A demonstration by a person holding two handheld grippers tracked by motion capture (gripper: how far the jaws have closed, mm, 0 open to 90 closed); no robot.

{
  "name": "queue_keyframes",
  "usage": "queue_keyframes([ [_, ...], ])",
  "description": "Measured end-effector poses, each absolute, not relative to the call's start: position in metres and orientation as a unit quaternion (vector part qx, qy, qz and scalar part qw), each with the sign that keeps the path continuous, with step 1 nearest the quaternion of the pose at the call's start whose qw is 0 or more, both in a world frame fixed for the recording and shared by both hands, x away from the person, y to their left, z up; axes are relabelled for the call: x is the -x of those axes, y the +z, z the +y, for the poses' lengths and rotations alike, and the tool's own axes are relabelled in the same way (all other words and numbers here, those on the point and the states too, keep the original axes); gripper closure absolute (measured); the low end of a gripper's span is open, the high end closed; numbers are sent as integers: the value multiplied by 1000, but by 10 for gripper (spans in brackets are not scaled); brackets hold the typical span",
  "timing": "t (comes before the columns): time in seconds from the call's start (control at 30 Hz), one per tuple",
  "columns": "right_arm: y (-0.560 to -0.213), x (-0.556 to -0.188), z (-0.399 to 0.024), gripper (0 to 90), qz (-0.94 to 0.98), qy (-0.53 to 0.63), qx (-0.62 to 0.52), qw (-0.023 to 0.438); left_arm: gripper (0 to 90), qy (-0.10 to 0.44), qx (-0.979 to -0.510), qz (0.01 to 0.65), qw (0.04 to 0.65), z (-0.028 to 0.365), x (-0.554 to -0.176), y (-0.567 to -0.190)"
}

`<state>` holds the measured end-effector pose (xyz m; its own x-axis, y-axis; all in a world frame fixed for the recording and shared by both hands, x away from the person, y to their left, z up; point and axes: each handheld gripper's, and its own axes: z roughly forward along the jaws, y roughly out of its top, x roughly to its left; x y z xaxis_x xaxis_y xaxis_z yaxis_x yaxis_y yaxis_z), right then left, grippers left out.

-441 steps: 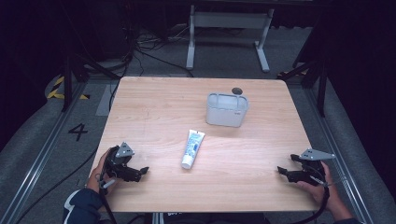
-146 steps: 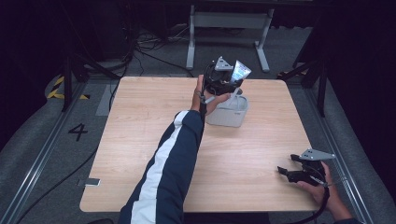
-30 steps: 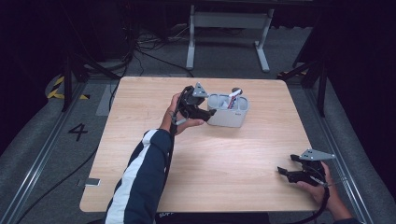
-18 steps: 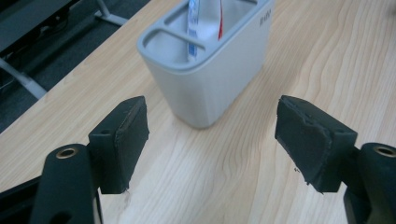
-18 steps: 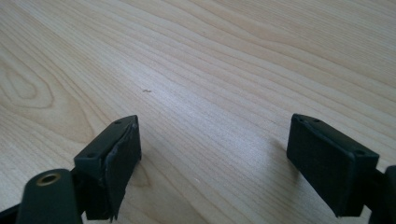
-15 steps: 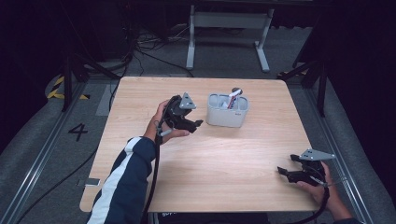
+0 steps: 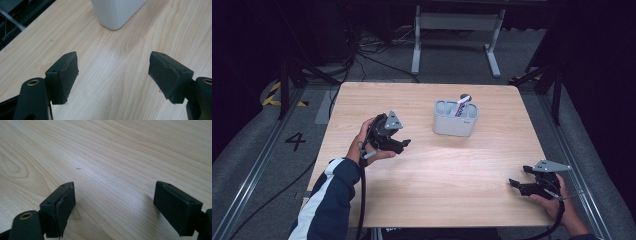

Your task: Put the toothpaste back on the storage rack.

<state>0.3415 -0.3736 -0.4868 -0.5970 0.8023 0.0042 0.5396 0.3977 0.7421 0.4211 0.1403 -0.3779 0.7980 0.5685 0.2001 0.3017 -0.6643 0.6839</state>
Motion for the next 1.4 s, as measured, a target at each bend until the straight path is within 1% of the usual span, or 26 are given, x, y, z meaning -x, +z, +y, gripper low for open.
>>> queue_keyframes([
  [0.37, -487, -341, -374, 181, 816, 363, -411, 180, 234, 205, -893, 256, 309, 168, -399, -394],
  [1.03, -487, -341, -374, 181, 816, 363, -412, 180, 212, 212, -908, 266, 244, 208, -366, -424],
  [1.4, -487, -341, -374, 181, 816, 363, -412, 180, 206, 206, -904, 287, 241, 235, -348, -443],
])
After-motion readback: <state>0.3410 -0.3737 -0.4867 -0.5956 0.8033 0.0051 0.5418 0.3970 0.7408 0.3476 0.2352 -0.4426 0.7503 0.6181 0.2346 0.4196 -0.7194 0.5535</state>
